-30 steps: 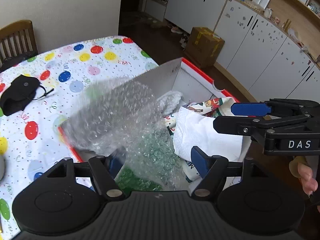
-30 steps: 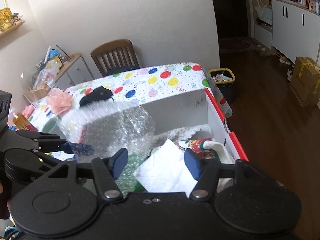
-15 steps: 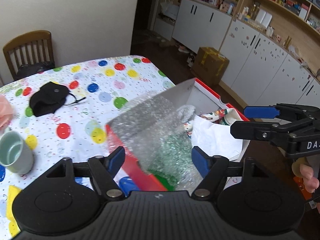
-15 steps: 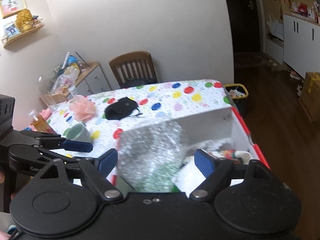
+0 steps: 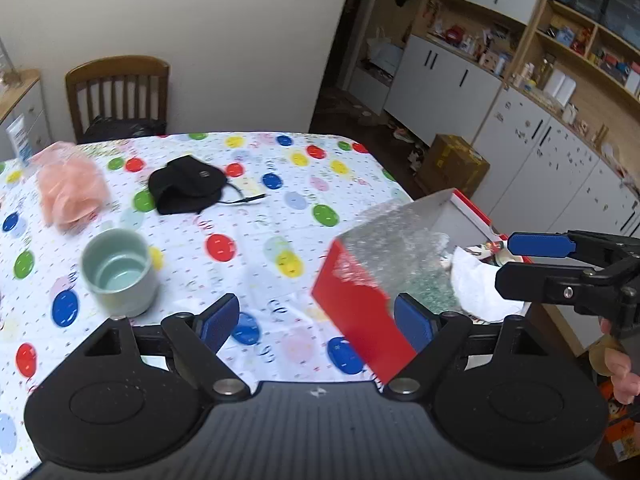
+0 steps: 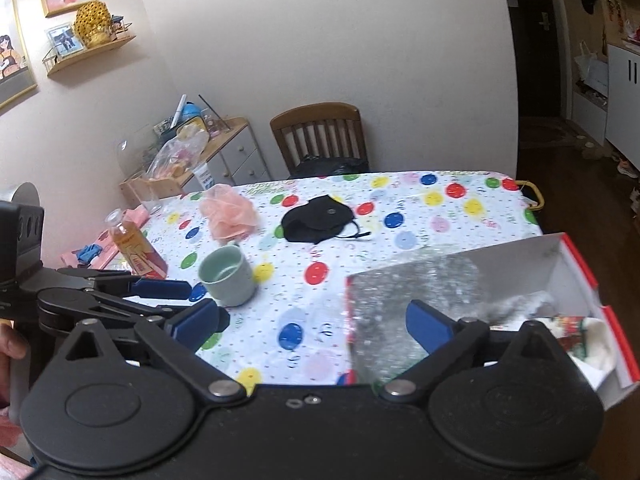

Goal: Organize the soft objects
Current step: 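Move the left tool to the yellow cloth while the right tool approaches the black cap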

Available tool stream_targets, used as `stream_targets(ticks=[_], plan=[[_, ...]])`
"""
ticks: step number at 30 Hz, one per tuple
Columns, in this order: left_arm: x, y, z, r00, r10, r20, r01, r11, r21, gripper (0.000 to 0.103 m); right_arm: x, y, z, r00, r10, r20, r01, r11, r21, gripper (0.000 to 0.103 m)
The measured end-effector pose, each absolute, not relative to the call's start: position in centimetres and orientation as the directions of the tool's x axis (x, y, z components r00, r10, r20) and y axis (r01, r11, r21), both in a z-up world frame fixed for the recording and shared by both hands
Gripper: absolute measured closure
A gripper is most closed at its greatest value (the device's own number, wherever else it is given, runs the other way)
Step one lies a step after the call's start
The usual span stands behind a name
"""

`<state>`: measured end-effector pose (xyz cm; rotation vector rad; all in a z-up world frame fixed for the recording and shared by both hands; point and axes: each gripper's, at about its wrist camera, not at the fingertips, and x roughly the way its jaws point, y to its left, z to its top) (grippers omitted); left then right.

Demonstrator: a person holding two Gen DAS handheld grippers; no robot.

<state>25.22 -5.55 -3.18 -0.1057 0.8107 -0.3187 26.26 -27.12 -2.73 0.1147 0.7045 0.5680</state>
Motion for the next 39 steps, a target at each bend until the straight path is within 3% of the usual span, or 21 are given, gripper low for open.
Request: stream_targets(ticks=[2,4,6,22,39], plan=[[24.9,-4.1,-3.2,0.646,-0.313,-0.696,0.22,0.95,-0.223,0.017,26.3,-26.0,-2.7,0.615,0.53,-0.583,-0.454,0.843,0.288,0.002],[24.5,-2.6,-3.3,0.651,-0.316,-0.69,0.212,0.949,-0.234,0.006,26.5,-25.0,-2.6,0.613,0.531,-0.585,-0.454,0.843,0.29,0.001],[24.2,-1.1,-3.4,0.658,-0.307,-0.687,0.203,0.952,-0.23,0.002,26.8,-23.7,-2.6,0.61,0.529,-0.59,-0.455,0.843,0.286,0.001],[22.8,9.2,-7.1,0.725,-0.173,-0.667,0.095,0.984,-0.152,0.002,34.0,-14.3,-3.8,0.594,0.459,-0.661,-0.402,0.881,0.25,0.001],[24.4,12.4,-15.1,0.683,-0.053,-0.729,0.019,0.998,-0.055,0.002,46.6,-5.0,-8.4,0.532,0.371,-0.761,-0.362,0.912,0.192,0.001]])
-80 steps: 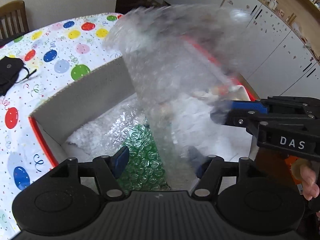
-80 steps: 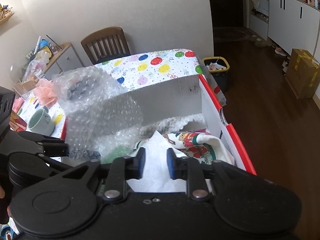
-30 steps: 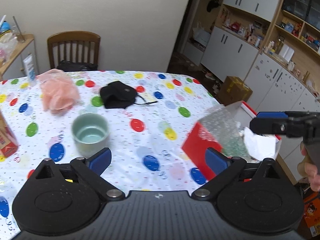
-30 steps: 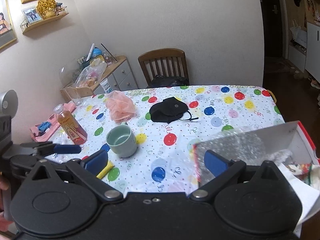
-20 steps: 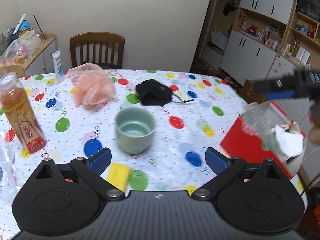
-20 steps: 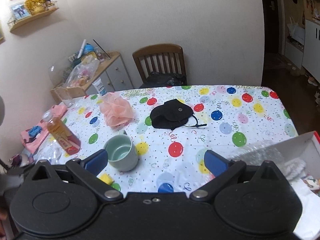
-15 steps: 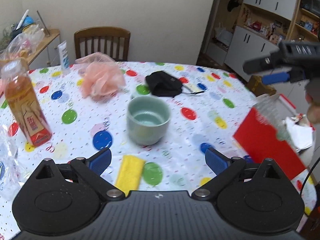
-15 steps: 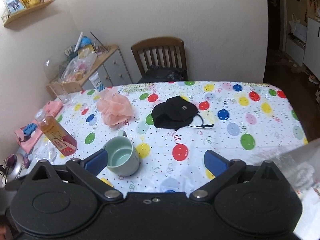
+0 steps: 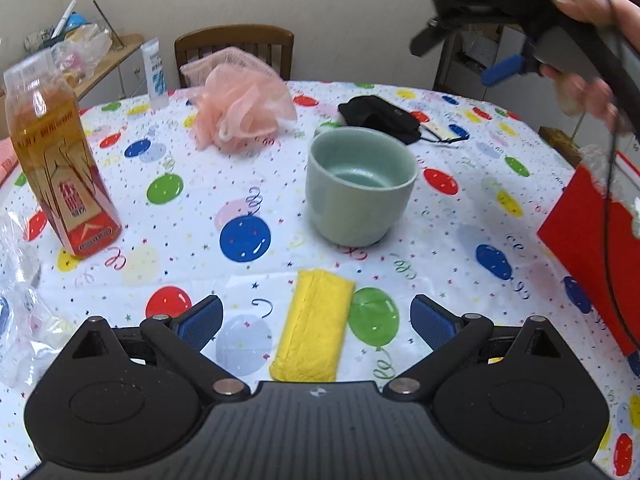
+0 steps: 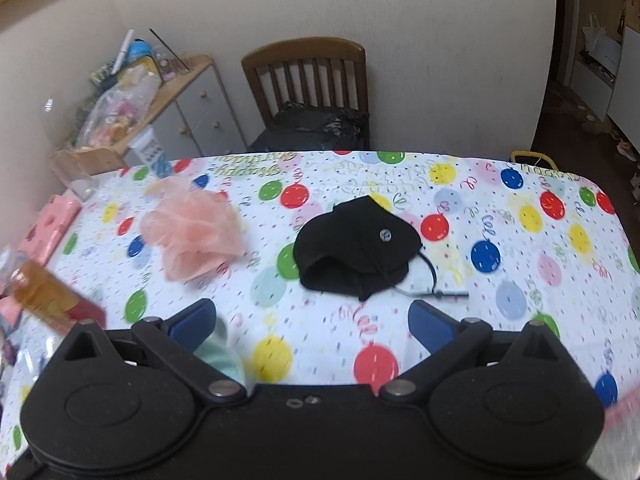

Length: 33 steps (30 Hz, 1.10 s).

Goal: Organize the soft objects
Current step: 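Move the left tool to the yellow cloth while the right tool approaches the black cap, then close the left tool on the yellow cloth while the right tool grasps the black cap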

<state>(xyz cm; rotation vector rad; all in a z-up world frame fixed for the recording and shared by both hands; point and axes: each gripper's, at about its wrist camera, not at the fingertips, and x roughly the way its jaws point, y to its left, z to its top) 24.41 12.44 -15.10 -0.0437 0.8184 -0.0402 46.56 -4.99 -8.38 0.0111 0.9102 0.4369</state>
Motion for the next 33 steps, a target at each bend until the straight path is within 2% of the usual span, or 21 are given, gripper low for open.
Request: stream_targets(ticks=[12,18,24,27,33], plan=[[25.9,13.1,-18.2,0.644,-0.037,-0.764,-0.023,0.997,-0.067,0.003,54.8,-0.1,-13.1,0.489,0.285,-0.824,-0.344,0.931,0.118,0.001],[26.5,12.7,-19.2,0.632,-0.014,-0.774,-0.023,0.999,-0.037,0.003,57.8,1.9,-15.5,0.48,0.23,-0.846,-0.35,0.935,0.055,0.001],[26.6,12.2,-20.1,0.619,0.005,-0.786,-0.027,1.0,-0.014,0.009,59.6,3.0,-18.1,0.468,0.188,-0.863,-0.334,0.942,0.024,0.001],[26.6,12.0,-20.3,0.623,0.02,-0.782,-0.026,1.0,0.004,0.014,59.9,3.2,-18.9,0.467,0.174,-0.867,-0.324,0.946,0.016,0.001],[26.2,11.6,-20.0,0.641,0.033,-0.767,-0.024,0.999,0.023,0.04,60.0,3.2,-19.7,0.462,0.164,-0.872,-0.315,0.949,0.011,0.006]])
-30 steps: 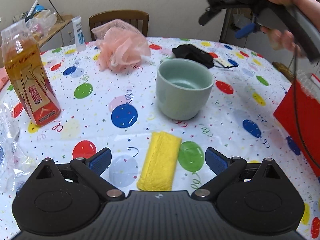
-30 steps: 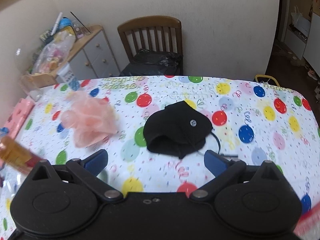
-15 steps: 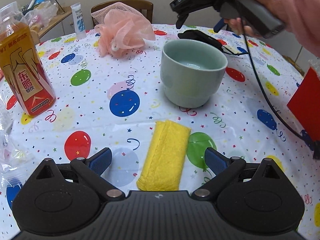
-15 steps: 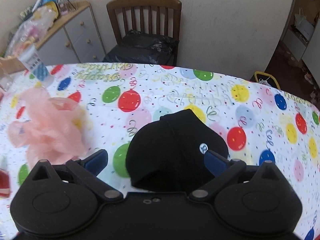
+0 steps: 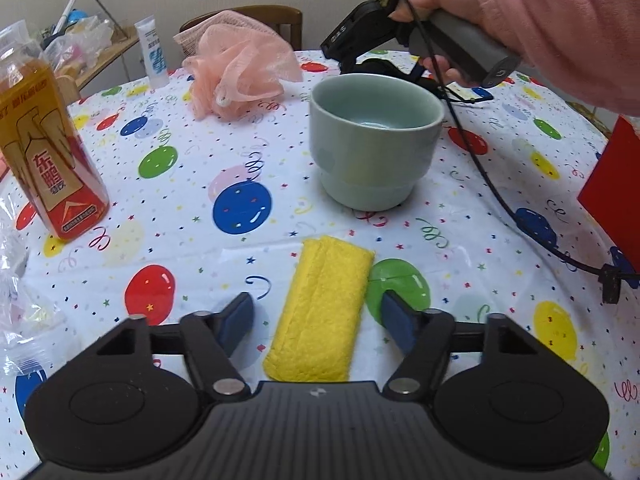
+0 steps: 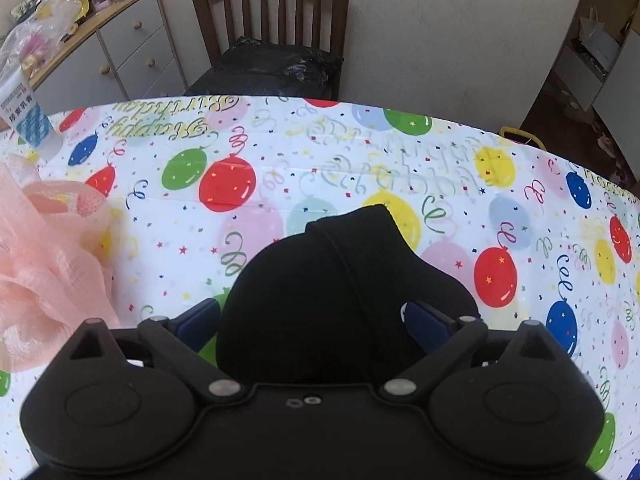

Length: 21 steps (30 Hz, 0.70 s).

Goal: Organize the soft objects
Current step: 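Close the left tool on the yellow cloth while the right tool grasps the black cap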

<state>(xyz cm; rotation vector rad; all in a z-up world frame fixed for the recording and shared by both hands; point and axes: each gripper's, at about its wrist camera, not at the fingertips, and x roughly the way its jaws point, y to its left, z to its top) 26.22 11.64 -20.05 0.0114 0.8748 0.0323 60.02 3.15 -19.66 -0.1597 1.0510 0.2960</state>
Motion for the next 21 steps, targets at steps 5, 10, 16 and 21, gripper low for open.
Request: stream_targets(ticks=[5,10,16,21], plan=[[26.1,10.9,-19.7,0.644,0.018,-0.765,0.002,1.0,0.026,0.059,59.6,3.3,-19.8,0.483,0.137,-0.865,-0.324,0.946,-0.031,0.016],[26.3,11.1,-19.6,0.64,0.023,-0.768,-0.017,1.0,0.016,0.062,59.1,3.0,-19.3,0.5,0.127,-0.856,-0.309,0.95,-0.039,0.044],[26.5,11.4,-19.5,0.637,0.017,-0.771,-0.028,1.0,-0.002,0.063,58.5,1.0,-18.0,0.509,0.145,-0.848,-0.27,0.963,0.002,0.08],[26.7,11.9,-19.4,0.633,0.007,-0.774,-0.043,0.999,-0.026,0.063,56.9,-1.1,-16.2,0.531,0.181,-0.828,-0.249,0.967,0.052,0.086]])
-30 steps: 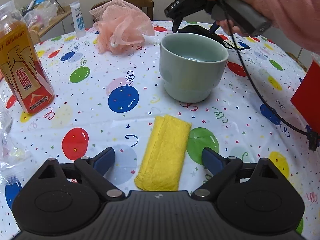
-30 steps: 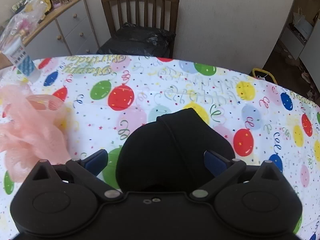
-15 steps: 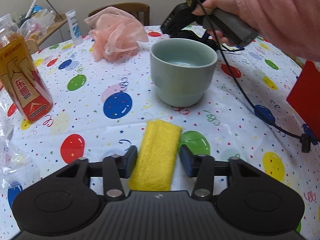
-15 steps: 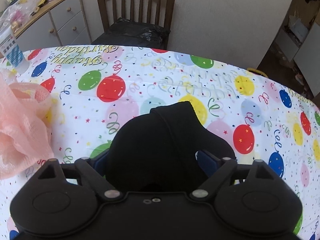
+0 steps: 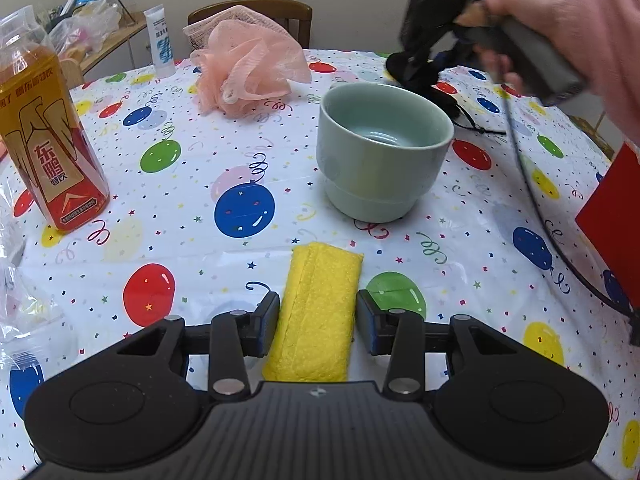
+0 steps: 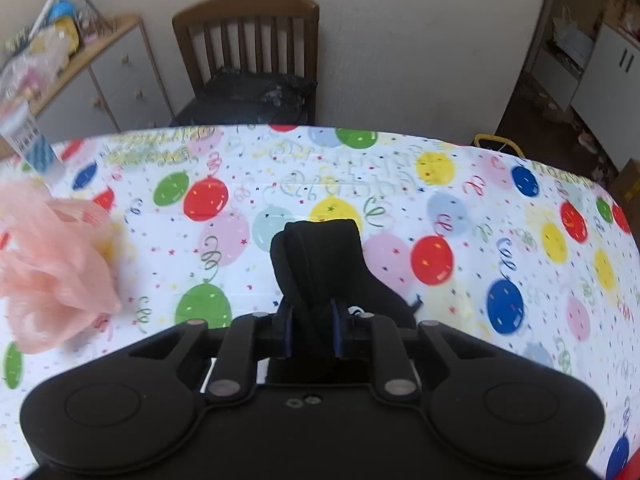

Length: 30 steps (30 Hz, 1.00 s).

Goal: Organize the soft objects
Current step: 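Close the left tool on the yellow cloth while the right tool grasps the black cap, then carry the yellow cloth and black cap with both tools into the box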

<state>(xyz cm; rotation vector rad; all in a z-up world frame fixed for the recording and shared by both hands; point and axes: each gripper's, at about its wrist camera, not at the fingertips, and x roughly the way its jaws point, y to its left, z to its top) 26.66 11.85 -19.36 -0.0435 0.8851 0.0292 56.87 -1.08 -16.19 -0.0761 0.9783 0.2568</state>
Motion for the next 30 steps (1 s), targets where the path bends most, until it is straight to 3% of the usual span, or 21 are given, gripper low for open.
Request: stream_targets(ticks=[30], plan=[[22.6,9.6,-12.5,0.68,-0.077,-0.729,-0.006,0.994,-0.111,0.063,35.3,-15.6,-2.3,0.593,0.471,-0.654,-0.275,0.881,0.385,0.089]])
